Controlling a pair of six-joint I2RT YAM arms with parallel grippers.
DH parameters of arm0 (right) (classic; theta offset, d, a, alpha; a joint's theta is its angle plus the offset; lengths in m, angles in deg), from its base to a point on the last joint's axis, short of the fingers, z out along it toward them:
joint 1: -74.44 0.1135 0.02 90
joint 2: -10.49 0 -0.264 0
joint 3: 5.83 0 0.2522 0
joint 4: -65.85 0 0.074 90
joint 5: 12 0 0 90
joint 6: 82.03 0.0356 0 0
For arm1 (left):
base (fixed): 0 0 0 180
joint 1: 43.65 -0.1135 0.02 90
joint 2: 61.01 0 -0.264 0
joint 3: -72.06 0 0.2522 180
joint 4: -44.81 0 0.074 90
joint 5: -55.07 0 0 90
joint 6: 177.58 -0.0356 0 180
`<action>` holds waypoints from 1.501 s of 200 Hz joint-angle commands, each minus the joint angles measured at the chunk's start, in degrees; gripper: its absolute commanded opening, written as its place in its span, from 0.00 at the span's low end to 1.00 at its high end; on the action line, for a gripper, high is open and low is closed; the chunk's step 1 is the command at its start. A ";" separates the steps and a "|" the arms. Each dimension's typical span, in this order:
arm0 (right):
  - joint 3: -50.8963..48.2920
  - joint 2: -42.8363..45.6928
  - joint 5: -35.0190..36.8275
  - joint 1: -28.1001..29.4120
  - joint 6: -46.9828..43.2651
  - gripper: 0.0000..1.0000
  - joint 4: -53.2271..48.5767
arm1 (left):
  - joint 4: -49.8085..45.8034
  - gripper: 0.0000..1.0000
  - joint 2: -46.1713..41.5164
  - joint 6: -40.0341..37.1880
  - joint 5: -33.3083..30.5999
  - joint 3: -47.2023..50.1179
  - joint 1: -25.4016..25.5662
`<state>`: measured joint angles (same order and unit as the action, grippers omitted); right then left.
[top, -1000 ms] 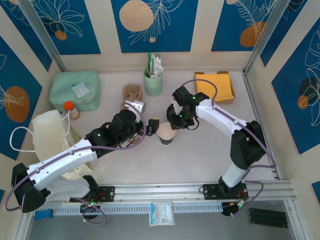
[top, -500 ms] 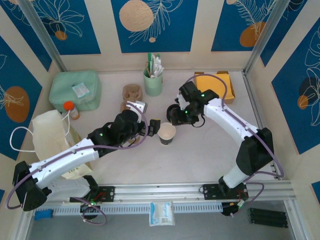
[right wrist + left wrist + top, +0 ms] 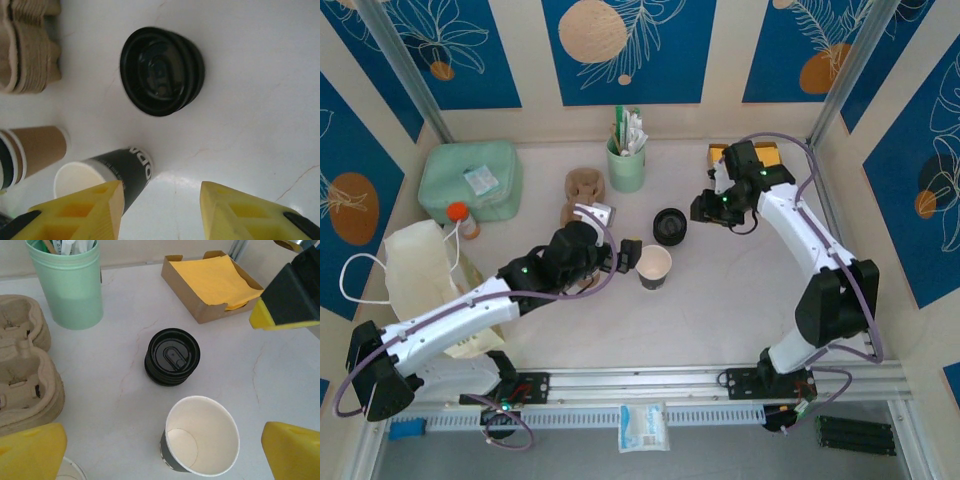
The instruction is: Pack the takeout coffee
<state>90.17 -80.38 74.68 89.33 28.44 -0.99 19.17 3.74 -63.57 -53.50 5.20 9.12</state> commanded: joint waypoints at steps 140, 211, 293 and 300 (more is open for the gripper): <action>13.82 -21.61 4.42 1.88 0.94 0.43 -0.53 | 0.19 0.99 -0.60 2.27 -1.69 1.53 0.68; 15.81 -24.42 5.01 2.66 0.32 0.39 -1.25 | 0.10 1.00 -0.55 2.19 -1.55 1.35 0.73; 17.72 -26.72 5.14 3.56 -0.08 0.33 -1.86 | 0.34 1.00 -0.46 2.18 -1.31 1.51 0.68; 17.89 -26.88 5.16 3.58 -0.18 0.33 -1.85 | 0.31 0.99 -0.42 2.16 -1.25 1.50 0.64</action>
<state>106.25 -105.52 79.58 92.66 28.92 -1.30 19.10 3.72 -62.30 -54.53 6.20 9.14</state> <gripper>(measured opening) 0.337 0.994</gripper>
